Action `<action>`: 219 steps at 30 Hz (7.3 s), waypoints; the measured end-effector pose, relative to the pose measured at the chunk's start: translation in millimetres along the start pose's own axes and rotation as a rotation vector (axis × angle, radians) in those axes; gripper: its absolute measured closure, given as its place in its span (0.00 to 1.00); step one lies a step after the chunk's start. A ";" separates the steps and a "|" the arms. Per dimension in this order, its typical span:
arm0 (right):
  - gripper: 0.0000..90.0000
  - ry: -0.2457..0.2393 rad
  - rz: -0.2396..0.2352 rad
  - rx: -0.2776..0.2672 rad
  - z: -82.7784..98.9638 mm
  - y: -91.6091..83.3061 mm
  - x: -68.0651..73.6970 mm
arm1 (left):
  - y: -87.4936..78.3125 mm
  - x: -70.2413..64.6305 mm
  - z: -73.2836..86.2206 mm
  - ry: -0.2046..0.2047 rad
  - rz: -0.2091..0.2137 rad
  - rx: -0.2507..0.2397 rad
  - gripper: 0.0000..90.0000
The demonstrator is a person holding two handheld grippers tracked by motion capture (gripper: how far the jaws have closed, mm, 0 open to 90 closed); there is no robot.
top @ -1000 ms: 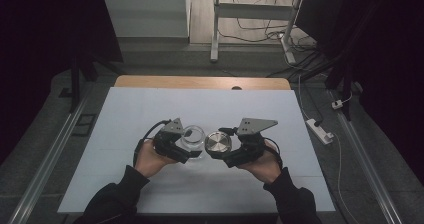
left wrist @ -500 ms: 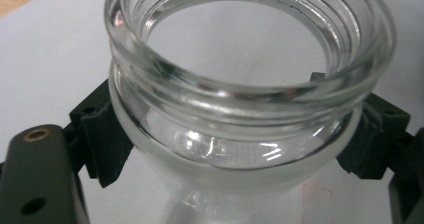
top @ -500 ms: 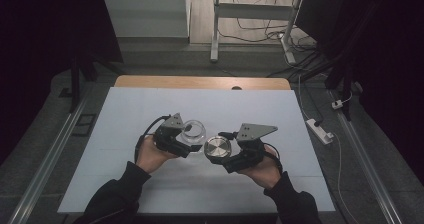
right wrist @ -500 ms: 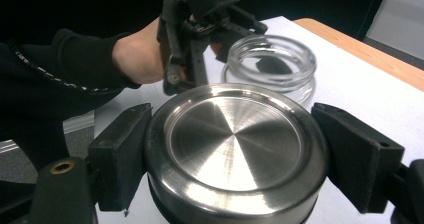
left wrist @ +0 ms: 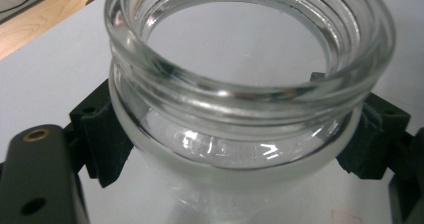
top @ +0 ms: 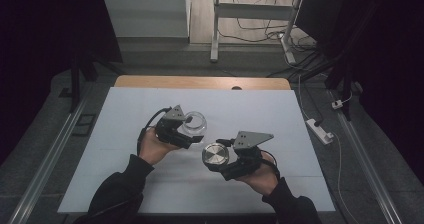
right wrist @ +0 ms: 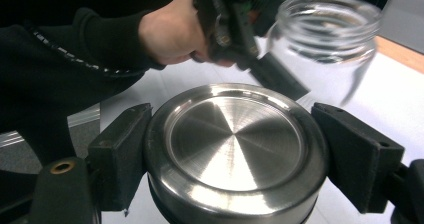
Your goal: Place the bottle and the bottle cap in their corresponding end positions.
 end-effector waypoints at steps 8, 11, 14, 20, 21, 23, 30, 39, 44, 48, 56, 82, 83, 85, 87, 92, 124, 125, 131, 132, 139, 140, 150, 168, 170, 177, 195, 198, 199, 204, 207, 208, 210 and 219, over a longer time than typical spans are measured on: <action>0.22 -0.002 -0.005 0.018 13.0 7.8 5.0 | 9.4 8.3 -4.1 0.002 -0.016 -0.004 0.18; 0.22 -0.008 -0.009 0.025 15.3 11.7 7.1 | 13.5 11.7 -5.8 -0.003 -0.016 -0.009 0.18; 0.22 -0.015 -0.016 0.024 17.2 15.1 8.9 | 17.5 14.3 -7.5 -0.004 -0.018 -0.011 0.18; 0.22 -0.016 -0.014 0.040 23.6 22.9 9.7 | 27.2 20.0 -10.9 -0.010 -0.020 -0.016 0.18; 0.22 -0.017 -0.013 0.041 24.7 24.1 9.4 | 28.7 20.8 -11.4 -0.011 -0.022 -0.018 0.18; 0.22 -0.017 -0.010 0.044 26.5 25.9 9.2 | 31.5 22.5 -12.4 -0.013 -0.022 -0.019 0.18; 0.22 -0.012 -0.005 0.052 33.8 33.0 6.3 | 42.1 26.9 -14.2 -0.014 -0.032 -0.019 0.18; 0.22 -0.018 0.000 0.067 42.3 42.5 2.0 | 53.6 34.0 -10.0 -0.015 -0.049 -0.001 0.18; 0.22 -0.018 0.002 0.082 48.3 49.9 -1.8 | 58.5 37.2 -5.4 -0.019 -0.055 0.003 0.18; 0.22 -0.017 0.001 0.097 53.0 54.8 -3.2 | 61.4 39.0 -2.3 -0.019 -0.056 0.007 0.18; 0.22 -0.017 0.006 0.131 61.8 63.0 -8.0 | 67.8 41.5 3.1 -0.020 -0.058 0.013 0.18; 0.21 0.000 0.015 0.263 84.3 83.6 -11.8 | 80.4 45.5 16.9 -0.030 -0.072 0.041 0.18; 0.21 -0.003 0.021 0.275 85.1 84.2 -11.6 | 80.4 45.3 16.9 -0.028 -0.072 0.042 0.18; 0.21 -0.013 0.031 0.286 85.6 85.2 -11.3 | 80.2 45.1 17.2 -0.023 -0.072 0.044 0.18; 0.21 -0.020 0.034 0.292 85.9 85.6 -11.1 | 80.1 45.1 17.9 -0.024 -0.071 0.041 0.18; 0.21 -0.016 0.035 0.297 86.0 85.8 -11.2 | 79.2 45.9 19.4 -0.021 -0.068 0.044 0.17; 0.13 -0.002 0.049 0.247 75.1 78.0 -8.5 | 58.5 38.7 30.1 -0.066 -0.040 0.086 0.00; 0.13 0.000 0.051 0.245 74.7 77.3 -8.6 | 57.4 38.0 31.0 -0.069 -0.036 0.085 0.00; 0.11 0.010 0.054 0.234 72.0 73.0 -10.2 | 51.2 34.1 33.8 -0.088 -0.019 0.083 0.00; 0.11 0.013 0.055 0.231 71.6 72.2 -10.3 | 50.3 33.2 34.6 -0.094 -0.014 0.083 0.00; 0.10 0.039 0.048 0.217 69.1 66.4 -11.5 | 43.6 28.3 38.4 -0.088 -0.010 0.089 0.00; 0.10 0.041 0.049 0.216 68.9 65.5 -12.0 | 42.7 27.9 38.9 -0.087 -0.008 0.086 0.00; 0.03 0.083 0.047 0.206 67.0 58.9 -15.6 | 33.7 18.9 44.0 -0.073 -0.002 0.105 0.00; 0.00 0.098 0.061 0.198 60.8 50.0 -13.4 | -7.6 0.3 55.7 -0.095 -0.006 0.106 0.00; 0.00 0.098 0.069 0.197 60.5 48.3 -14.6 | -11.0 -3.4 57.2 -0.115 0.000 0.110 0.00; 0.00 0.105 0.091 0.193 59.3 40.1 -18.6 | -26.2 -15.0 59.8 -0.117 -0.003 0.094 0.00; 0.00 0.085 0.136 0.203 62.2 25.0 -19.8 | -60.7 -31.0 83.4 -0.139 -0.064 0.098 0.00; 0.00 0.082 0.143 0.199 62.5 21.9 -20.2 | -66.2 -32.3 86.0 -0.150 -0.065 0.088 0.00; 0.00 0.083 0.146 0.198 62.6 20.8 -20.2 | -68.0 -32.8 86.8 -0.154 -0.066 0.084 0.00; 0.00 0.088 0.160 0.196 64.4 14.9 -21.9 | -76.1 -35.2 90.9 -0.169 -0.070 0.069 0.00; 0.00 0.089 0.171 0.195 65.4 10.8 -22.9 | -80.2 -36.5 93.9 -0.176 -0.073 0.066 0.00; 0.00 0.090 0.177 0.195 65.6 9.2 -23.1 | -81.7 -37.0 95.0 -0.179 -0.075 0.066 0.00; 0.00 0.091 0.184 0.192 66.2 6.4 -23.5 | -84.7 -37.8 97.1 -0.181 -0.082 0.067 0.00; 0.00 0.099 0.219 0.190 70.0 -8.3 -24.1 | -99.8 -42.2 108.0 -0.209 -0.114 0.058 0.00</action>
Point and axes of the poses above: each handheld gripper's, and its own axes: y roughly forward along the jaws, z roughly out of its underside, x roughly to its left, the point moved 3 cm from there along y, roughly forward along the jaws, and after that the axes turned 3 degrees about -x, right-handed, at the moved point
